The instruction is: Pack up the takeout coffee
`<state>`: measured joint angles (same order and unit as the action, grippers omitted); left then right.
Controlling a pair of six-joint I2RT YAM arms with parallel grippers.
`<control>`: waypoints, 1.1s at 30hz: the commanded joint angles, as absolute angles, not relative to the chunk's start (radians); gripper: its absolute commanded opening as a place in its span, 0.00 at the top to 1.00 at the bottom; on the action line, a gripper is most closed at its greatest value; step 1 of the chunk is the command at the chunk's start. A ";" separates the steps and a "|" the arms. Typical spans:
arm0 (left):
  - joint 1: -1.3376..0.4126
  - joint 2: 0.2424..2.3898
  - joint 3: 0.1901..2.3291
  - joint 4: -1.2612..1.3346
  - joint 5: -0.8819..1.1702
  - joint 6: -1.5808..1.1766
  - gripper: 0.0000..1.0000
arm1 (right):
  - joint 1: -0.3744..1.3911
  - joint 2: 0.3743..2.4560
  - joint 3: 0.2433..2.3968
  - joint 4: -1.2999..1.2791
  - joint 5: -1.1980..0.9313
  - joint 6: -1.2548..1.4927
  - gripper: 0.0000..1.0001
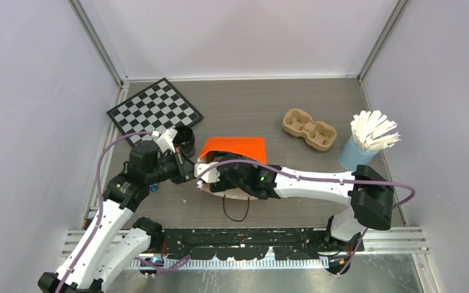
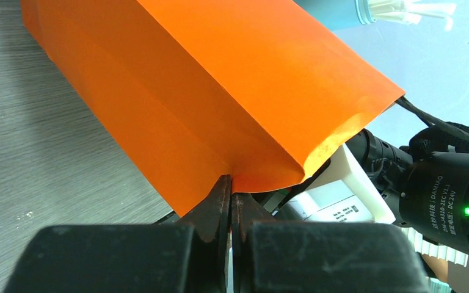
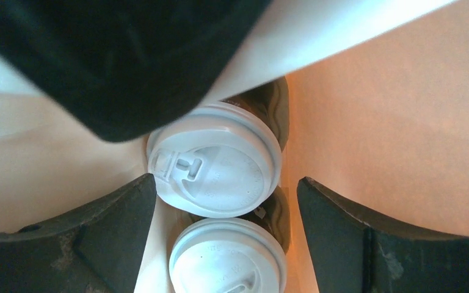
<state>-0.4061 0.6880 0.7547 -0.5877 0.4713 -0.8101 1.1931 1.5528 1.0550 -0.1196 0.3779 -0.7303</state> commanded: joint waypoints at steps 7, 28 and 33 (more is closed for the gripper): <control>-0.416 0.688 0.765 -0.496 0.535 -0.824 1.00 | 1.196 1.456 1.109 -0.250 0.291 -0.710 0.14; -0.416 0.681 0.756 -0.497 0.534 -0.828 1.00 | 1.172 1.386 1.091 -0.296 0.241 -0.648 0.24; -0.416 0.677 0.753 -0.496 0.530 -0.828 1.00 | 1.171 1.347 1.056 -0.320 0.233 -0.633 0.35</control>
<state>-0.4133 0.6910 0.7547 -0.5392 0.5182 -0.8303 1.1748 1.4113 1.0599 -0.3157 0.2512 -0.6701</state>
